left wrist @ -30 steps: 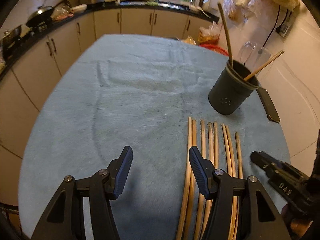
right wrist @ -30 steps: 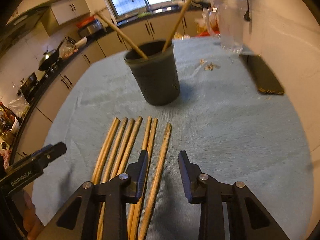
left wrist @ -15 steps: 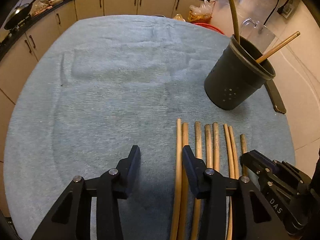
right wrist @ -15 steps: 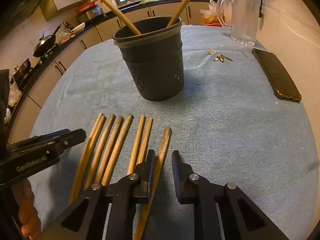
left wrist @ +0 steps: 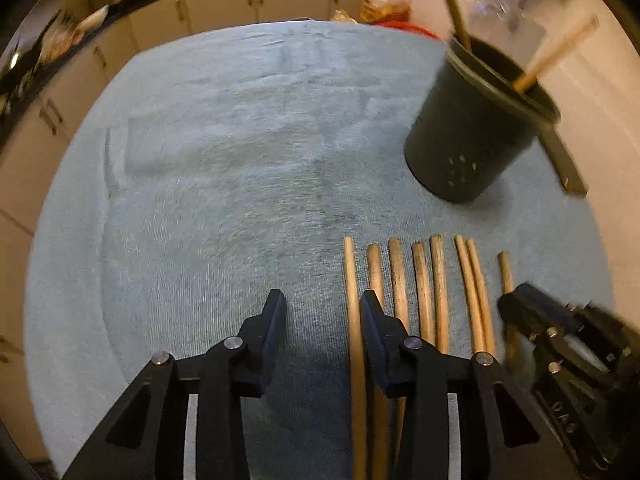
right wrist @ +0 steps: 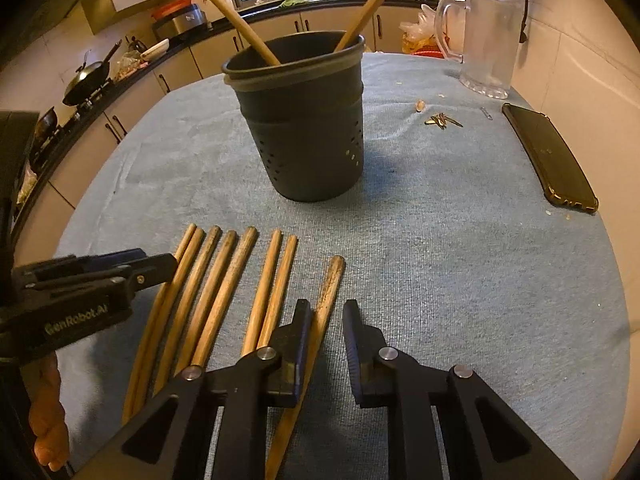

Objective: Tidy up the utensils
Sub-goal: 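Lower the right tool onto another chopstick and close its fingers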

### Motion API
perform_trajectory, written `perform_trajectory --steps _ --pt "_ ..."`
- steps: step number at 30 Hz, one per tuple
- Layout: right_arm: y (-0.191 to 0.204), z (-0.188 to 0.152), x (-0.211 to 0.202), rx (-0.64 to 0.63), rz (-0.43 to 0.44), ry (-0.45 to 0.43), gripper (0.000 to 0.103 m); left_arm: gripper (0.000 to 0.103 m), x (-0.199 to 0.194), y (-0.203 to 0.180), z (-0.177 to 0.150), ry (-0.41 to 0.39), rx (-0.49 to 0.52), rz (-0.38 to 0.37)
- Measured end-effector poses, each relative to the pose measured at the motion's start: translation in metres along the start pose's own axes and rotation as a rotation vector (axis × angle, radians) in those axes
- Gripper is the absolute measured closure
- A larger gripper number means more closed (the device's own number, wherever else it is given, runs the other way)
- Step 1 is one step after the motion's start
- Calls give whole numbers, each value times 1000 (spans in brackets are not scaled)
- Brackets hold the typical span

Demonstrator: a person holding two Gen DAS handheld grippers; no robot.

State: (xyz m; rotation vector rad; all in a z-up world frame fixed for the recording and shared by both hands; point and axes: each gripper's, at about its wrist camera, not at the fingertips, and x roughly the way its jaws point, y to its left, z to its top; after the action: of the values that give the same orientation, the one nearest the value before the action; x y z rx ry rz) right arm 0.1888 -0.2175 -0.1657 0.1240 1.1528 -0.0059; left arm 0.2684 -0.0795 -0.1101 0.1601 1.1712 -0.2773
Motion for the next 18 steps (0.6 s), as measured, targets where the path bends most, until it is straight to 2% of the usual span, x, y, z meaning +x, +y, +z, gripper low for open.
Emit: perform_trajectory --steps 1,3,8,10,13,16,18 --pt "0 1 1 -3 -3 4 83 63 2 -6 2 -1 26 24" --pt "0 3 2 -3 -5 8 83 63 5 -9 7 2 31 23" --pt "8 10 7 -61 -49 23 83 88 7 -4 13 -13 24 26" --pt "12 15 9 -79 -61 31 84 94 7 2 13 -23 37 24" --pt "10 19 11 -75 -51 41 90 95 5 14 1 -13 23 16" --pt "-4 15 8 -22 -12 57 91 95 0 21 -12 -28 18 28" --pt "-5 13 6 -29 -20 68 92 95 -1 21 -14 -39 12 34"
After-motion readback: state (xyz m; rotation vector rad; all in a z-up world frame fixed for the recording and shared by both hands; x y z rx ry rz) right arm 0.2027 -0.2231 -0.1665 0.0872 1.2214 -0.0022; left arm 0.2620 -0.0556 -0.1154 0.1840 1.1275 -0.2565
